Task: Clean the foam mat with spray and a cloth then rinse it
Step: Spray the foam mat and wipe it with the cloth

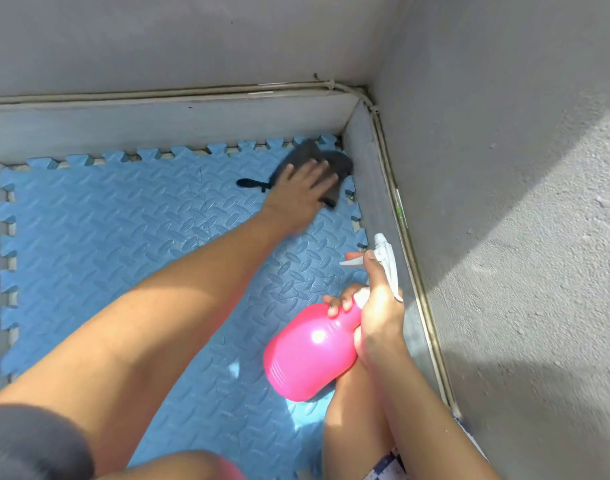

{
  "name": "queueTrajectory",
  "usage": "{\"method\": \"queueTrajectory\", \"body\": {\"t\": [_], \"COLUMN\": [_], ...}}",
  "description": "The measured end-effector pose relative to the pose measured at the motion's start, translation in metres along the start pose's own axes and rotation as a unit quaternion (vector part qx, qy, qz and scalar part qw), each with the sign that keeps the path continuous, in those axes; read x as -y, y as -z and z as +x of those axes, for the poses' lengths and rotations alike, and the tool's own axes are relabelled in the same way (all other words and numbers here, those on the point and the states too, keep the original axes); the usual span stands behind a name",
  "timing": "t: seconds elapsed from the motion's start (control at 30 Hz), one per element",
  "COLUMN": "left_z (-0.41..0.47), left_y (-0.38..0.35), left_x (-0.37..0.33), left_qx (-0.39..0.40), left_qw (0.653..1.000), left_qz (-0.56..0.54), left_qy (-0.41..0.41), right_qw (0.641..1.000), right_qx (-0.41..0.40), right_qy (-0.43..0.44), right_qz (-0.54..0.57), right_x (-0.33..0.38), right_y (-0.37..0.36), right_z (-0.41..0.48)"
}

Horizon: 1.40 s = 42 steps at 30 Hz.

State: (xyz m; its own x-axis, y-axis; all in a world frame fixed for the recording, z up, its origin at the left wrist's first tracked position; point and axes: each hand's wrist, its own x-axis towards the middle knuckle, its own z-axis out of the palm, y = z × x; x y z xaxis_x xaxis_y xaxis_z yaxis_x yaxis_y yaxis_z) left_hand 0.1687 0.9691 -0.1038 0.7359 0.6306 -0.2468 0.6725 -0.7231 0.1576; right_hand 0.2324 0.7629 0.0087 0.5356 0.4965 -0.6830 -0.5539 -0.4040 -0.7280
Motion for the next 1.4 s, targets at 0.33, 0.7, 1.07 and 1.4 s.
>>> {"method": "queueTrajectory", "body": {"t": [0.33, 0.7, 1.07, 1.4], "left_z": [-0.091, -0.212, -0.124, -0.089], "left_y": [-0.018, -0.036, -0.028, -0.025], "left_x": [0.094, 0.185, 0.035, -0.027], "left_qx": [-0.067, -0.087, -0.016, 0.035], "left_qw": [0.974, 0.902, 0.995, 0.993], "left_qz": [-0.083, -0.094, -0.06, 0.002], "left_qy": [0.2, 0.413, 0.084, -0.115], "right_qw": [0.999, 0.986, 0.999, 0.999], "right_qx": [0.017, 0.05, 0.013, 0.008], "right_qy": [-0.03, -0.156, 0.011, 0.003], "right_qz": [-0.029, -0.028, 0.031, 0.039], "right_x": [-0.009, -0.056, -0.002, 0.004], "right_y": [-0.013, -0.04, -0.014, 0.009], "right_z": [0.007, -0.015, -0.011, -0.004]}}
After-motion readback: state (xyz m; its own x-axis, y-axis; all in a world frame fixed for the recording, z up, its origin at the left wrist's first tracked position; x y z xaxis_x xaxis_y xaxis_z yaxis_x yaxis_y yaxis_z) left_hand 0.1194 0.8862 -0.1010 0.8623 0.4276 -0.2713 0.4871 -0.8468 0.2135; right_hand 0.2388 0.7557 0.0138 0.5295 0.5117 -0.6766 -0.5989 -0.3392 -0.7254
